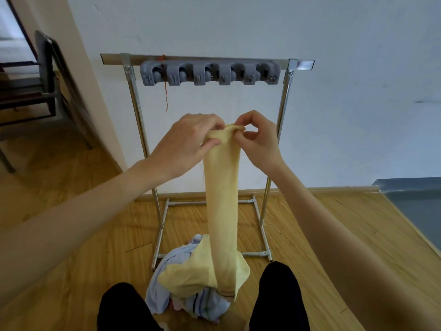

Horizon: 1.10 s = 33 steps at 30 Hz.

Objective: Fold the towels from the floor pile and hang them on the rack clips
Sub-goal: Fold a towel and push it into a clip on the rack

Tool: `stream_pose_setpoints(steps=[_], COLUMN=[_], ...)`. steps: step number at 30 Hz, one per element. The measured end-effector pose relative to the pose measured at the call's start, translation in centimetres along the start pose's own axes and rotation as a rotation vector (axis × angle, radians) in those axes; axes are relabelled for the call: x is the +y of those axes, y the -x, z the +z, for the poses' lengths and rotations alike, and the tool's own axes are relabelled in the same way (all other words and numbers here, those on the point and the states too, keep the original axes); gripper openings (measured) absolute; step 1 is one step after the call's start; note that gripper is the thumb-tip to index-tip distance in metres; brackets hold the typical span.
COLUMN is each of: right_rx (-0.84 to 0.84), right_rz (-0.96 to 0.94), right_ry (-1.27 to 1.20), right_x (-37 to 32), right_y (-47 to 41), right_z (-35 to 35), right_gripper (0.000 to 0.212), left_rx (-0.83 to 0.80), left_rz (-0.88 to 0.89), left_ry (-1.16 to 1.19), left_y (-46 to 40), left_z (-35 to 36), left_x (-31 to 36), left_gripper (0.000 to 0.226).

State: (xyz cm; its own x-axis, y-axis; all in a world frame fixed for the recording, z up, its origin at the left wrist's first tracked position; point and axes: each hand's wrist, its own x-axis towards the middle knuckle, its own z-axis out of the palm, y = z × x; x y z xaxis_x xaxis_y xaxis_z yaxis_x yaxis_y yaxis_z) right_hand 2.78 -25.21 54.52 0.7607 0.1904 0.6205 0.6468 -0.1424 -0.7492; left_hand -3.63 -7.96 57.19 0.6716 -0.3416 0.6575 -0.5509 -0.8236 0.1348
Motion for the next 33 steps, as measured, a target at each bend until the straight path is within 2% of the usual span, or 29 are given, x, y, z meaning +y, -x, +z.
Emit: stream_pose_setpoints(steps=[2,5,7,8,10,12,14,17,20,22,24,26,29,31,33], right_rx=[0.027,0.024,0.027,0.028,0.025,0.026,0.043,0.104,0.334,0.534,0.633,0.615,0.485,0.319,0.086], right_rz=[0.027,0.096,0.164,0.198,0.254,0.296,0.333,0.378,0.441,0.535,0.658,0.770,0.929,1.035,1.117], right_ry=[-0.036,-0.083,-0.121,-0.141,-0.178,-0.230,-0.291,-0.373,-0.396,-0.318,-0.208,-0.103,-0.023,0.011,0.052], right_x=[0.0,0.2,0.3,0.3,0.2,0.2,0.2,-0.1,0.7,2.4,4.6,6.7,9.5,10.7,11.4], right_y=[0.0,-0.1,0.1,0.3,0.6,1.0,1.3,1.6,1.9,2.6,4.1,6.1,9.5,11.5,12.9], right_z=[0.5,0.7,0.7,0.7,0.7,0.9,0.9,0.4,-0.6,-1.4,-2.2,-2.7,-2.8,-2.3,-1.9], right_gripper=[0.018,0.018,0.020,0.020,0.018,0.014,0.012,0.011,0.008,0.008,0.013,0.018,0.027,0.035,0.042], left_rx=[0.077,0.165,0.093,0.012,-0.167,-0.281,-0.380,-0.509,-0.501,-0.493,-0.516,-0.515,-0.482,-0.508,-0.619], left_rz=[-0.034,-0.172,-0.356,-0.452,-0.611,-0.688,-0.750,-0.851,-0.929,-0.986,-0.997,-0.987,-0.910,-0.774,-0.612], left_ry=[0.045,0.161,0.300,0.391,0.604,0.737,0.739,0.735,0.763,0.793,0.776,0.722,0.765,0.718,0.648], left_y=[0.5,2.6,4.8,6.0,8.4,10.3,11.6,13.3,14.8,15.2,15.3,14.9,12.9,10.8,8.7], left_z=[0.5,2.3,4.2,5.4,8.0,10.4,12.4,15.5,17.6,18.0,17.7,17.0,14.9,13.1,11.2], left_x=[-0.4,-1.2,-1.8,-2.1,-3.1,-3.6,-3.5,-3.5,-3.7,-4.2,-5.0,-5.8,-5.9,-5.6,-5.3], left_gripper=[0.031,0.068,0.086,0.086,0.075,0.056,0.042,0.041,0.037,0.029,0.018,0.033,0.036,0.030,0.017])
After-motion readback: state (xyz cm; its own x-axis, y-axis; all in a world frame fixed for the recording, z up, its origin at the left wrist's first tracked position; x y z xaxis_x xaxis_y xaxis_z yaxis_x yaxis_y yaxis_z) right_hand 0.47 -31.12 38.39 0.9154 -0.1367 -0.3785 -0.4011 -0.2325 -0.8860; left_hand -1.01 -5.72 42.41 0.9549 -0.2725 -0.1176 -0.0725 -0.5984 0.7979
